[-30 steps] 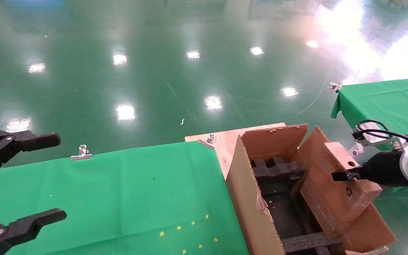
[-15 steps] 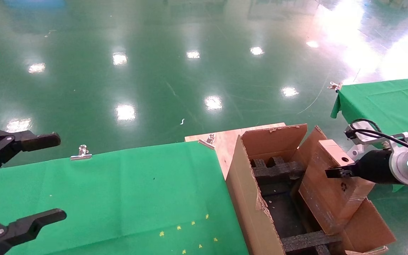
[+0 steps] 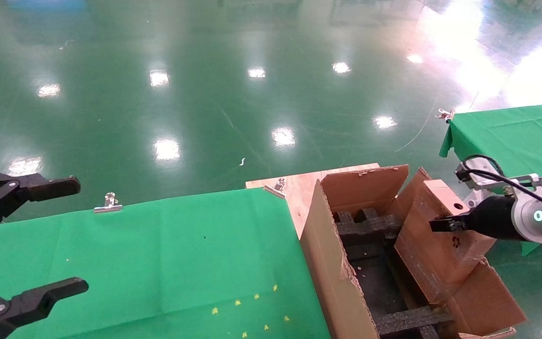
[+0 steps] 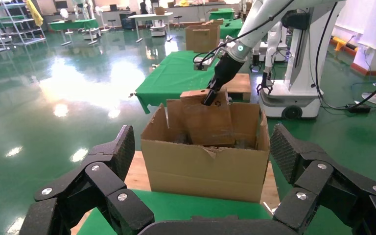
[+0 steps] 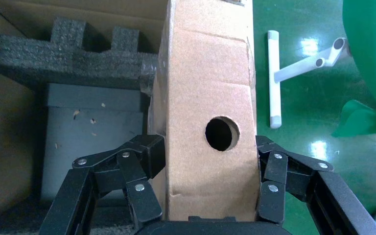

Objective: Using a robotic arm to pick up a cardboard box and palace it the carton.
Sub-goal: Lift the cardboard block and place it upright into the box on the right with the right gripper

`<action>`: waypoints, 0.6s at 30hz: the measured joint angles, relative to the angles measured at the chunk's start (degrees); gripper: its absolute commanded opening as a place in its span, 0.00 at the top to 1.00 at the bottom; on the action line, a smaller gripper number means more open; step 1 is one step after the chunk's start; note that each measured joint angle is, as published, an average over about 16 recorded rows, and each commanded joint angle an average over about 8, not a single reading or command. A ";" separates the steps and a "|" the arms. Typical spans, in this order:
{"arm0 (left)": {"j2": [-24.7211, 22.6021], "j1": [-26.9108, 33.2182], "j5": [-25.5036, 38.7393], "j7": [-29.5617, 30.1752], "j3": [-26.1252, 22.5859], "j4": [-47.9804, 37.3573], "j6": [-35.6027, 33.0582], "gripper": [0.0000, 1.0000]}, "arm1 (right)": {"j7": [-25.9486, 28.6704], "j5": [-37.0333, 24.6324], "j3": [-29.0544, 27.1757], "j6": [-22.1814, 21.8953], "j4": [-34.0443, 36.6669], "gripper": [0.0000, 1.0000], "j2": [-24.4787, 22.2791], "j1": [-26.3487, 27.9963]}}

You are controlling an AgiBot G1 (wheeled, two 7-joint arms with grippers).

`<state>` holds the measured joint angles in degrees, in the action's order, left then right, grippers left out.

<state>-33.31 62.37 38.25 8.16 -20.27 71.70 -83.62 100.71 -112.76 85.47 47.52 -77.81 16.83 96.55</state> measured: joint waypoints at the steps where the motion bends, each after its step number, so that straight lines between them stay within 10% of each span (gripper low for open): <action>1: 0.00 0.00 0.00 0.00 0.00 0.00 0.00 0.00 | 0.29 -0.25 0.11 -0.19 0.01 1.00 0.09 -0.22; 18: 0.00 0.00 0.00 0.00 -0.01 0.00 0.00 0.00 | 10.01 -8.75 2.29 -4.90 0.50 1.00 2.50 -5.96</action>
<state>-33.30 62.37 38.24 8.16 -20.27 71.70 -83.62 110.73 -121.51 87.76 42.62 -77.31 19.33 90.59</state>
